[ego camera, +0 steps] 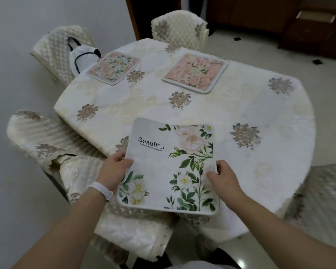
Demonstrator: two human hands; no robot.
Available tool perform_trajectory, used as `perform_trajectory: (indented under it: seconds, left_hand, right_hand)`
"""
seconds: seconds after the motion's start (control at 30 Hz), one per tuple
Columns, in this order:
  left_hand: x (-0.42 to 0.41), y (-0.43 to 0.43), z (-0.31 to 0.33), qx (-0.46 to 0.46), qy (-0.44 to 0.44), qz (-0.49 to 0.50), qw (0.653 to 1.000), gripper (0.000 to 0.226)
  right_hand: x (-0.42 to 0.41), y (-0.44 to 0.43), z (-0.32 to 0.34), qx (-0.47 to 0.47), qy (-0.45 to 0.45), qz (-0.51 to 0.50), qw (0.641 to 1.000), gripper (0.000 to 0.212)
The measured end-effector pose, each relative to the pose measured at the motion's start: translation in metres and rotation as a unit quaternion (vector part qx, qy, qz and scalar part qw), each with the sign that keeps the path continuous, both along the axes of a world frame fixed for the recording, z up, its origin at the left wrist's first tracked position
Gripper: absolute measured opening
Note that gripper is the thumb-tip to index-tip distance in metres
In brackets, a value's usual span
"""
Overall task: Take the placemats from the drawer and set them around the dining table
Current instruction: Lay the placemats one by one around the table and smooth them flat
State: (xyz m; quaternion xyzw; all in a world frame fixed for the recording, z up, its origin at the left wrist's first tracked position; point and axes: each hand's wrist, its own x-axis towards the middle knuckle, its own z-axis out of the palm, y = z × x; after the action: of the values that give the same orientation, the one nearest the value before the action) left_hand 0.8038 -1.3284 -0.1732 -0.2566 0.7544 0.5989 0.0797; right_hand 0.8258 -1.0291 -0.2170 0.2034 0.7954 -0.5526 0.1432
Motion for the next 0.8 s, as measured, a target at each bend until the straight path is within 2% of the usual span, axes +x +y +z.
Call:
perform_trajectory:
  seconds: [0.33, 0.47, 0.63, 0.8]
  left_hand:
    - [-0.118, -0.08, -0.061, 0.019, -0.036, -0.19, 0.981, 0.022]
    - [-0.146, -0.1, -0.075, 0.026, -0.04, -0.221, 0.974, 0.015]
    - [-0.176, -0.101, -0.083, 0.046, -0.037, -0.237, 0.97, 0.018]
    - [-0.196, -0.1, -0.106, 0.014, -0.033, -0.276, 0.96, 0.018]
  right_hand:
    - [-0.018, -0.103, -0.037, 0.103, -0.069, -0.118, 0.985, 0.008]
    - [-0.021, -0.132, -0.039, 0.127, -0.081, -0.126, 0.981, 0.006]
    - [-0.036, -0.142, -0.043, 0.153, -0.075, -0.142, 0.975, 0.004]
    - [-0.043, -0.147, -0.059, 0.161, -0.088, -0.181, 0.966, 0.01]
